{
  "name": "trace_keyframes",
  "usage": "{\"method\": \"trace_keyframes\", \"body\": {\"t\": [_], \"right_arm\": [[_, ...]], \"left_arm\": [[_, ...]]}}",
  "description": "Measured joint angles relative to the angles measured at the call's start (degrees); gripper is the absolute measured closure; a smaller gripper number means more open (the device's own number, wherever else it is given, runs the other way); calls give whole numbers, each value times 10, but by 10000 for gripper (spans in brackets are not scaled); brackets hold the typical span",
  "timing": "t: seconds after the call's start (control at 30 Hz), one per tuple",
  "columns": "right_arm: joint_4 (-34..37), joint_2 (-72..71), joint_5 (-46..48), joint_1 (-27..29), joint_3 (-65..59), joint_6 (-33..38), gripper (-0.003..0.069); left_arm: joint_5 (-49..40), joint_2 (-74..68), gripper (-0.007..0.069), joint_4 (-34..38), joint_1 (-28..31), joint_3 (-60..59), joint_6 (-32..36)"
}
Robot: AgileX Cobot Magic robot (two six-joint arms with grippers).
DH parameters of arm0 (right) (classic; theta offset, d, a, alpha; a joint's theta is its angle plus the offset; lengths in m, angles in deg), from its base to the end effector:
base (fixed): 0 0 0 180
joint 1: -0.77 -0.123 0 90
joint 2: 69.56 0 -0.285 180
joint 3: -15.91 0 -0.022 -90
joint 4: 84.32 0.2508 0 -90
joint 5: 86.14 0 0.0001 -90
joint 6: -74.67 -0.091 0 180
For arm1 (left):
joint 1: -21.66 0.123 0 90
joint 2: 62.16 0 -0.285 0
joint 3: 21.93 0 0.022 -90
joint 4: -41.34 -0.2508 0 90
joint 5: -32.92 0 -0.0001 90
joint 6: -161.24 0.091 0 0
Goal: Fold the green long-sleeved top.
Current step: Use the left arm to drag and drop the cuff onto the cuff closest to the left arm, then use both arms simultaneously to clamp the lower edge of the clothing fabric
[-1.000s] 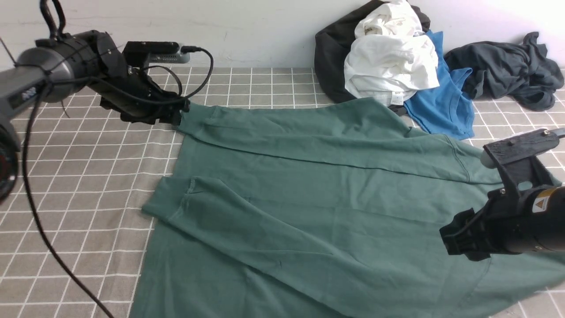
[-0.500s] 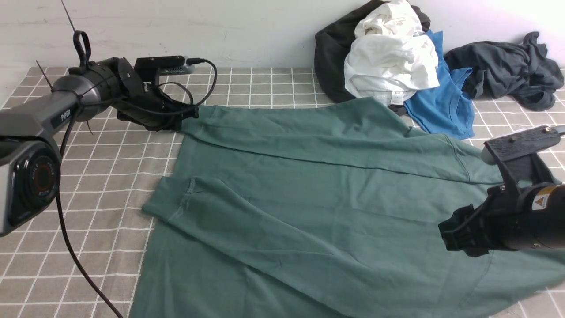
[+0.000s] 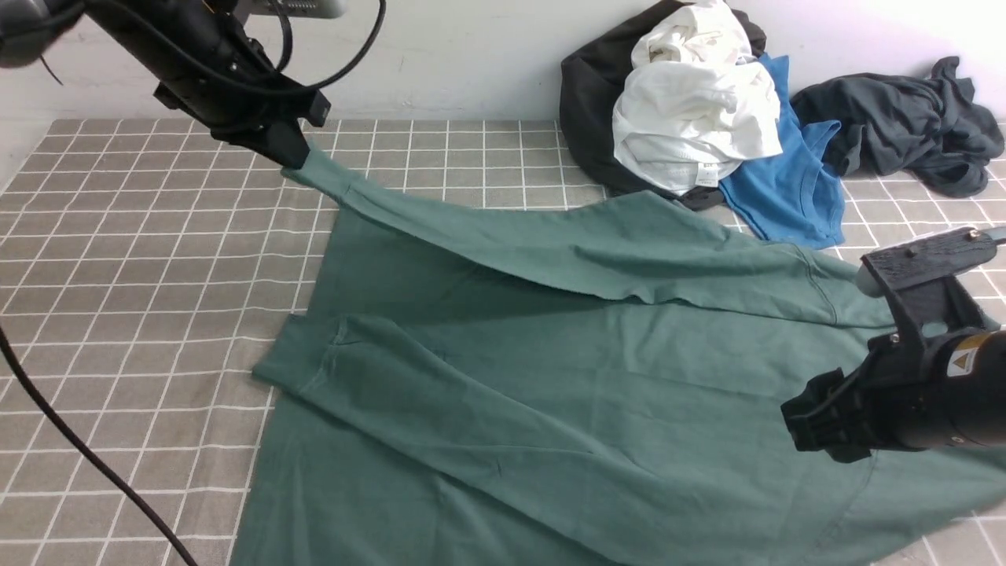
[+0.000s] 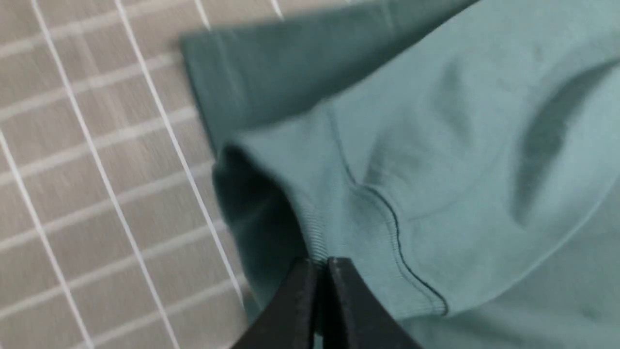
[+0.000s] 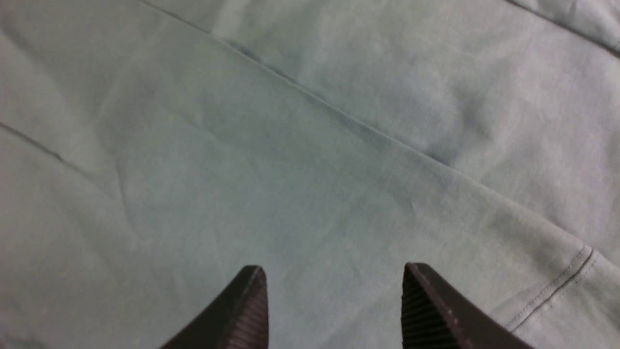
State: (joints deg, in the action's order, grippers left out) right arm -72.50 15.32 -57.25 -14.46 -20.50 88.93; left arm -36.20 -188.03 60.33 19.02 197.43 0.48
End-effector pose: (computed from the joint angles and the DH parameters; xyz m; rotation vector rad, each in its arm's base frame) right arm 0.2350 0.0733 0.2172 -0.4691 2.5753 0.1994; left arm 0.4514 -0.0485 0.3129 0.4361 2.6178 -0.3613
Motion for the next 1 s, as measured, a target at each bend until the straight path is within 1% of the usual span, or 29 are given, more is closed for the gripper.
{"method": "trace_keyframes", "body": {"t": [0.07, 0.23, 0.27, 0.3, 0.4, 0.47, 0.53, 0.6, 0.63, 0.67, 0.73, 0.77, 0.83, 0.93, 1.0], "right_arm": [[0, 0, 11, 0, 2, 0, 302], [-10, 0, 79, 0, 37, 0, 302], [-12, 0, 83, 0, 39, 0, 302], [-17, 0, 95, 0, 43, 0, 302], [-19, 0, 106, 0, 44, -2, 302], [-19, 0, 108, 0, 44, -2, 302], [-12, 0, 108, 0, 45, -2, 302], [-7, 0, 110, 0, 45, -3, 302], [4, 0, 116, 0, 45, -3, 302], [5, 0, 118, 0, 45, -3, 302], [23, -1, 144, 0, 45, 4, 302], [27, -3, 150, 0, 45, 9, 302], [45, -13, 167, 0, 45, 32, 304], [76, -34, 170, 0, 45, 71, 316], [95, -44, 170, 0, 45, 98, 326]], "left_arm": [[-6, 19, 625, -12, -2, -21, -8], [-11, 97, 625, -63, -21, -182, -37], [-11, 100, 625, -65, -23, -189, -38], [-11, 128, 625, -81, -34, -258, -41], [3, 170, 625, -100, -51, -360, -48], [25, 186, 624, -110, -59, -401, -49], [49, 196, 604, -123, -67, -438, -49], [55, 196, 586, -129, -68, -447, -50], [61, 197, 541, -135, -68, -457, -55], [61, 197, 536, -135, -68, -458, -56], [50, 209, 452, -140, -68, -462, -79], [45, 217, 424, -140, -68, -465, -87], [39, 246, 347, -142, -77, -486, -97], [51, 290, 272, -144, -119, -548, -85], [73, 315, 235, -149, -156, -603, -48]]}}
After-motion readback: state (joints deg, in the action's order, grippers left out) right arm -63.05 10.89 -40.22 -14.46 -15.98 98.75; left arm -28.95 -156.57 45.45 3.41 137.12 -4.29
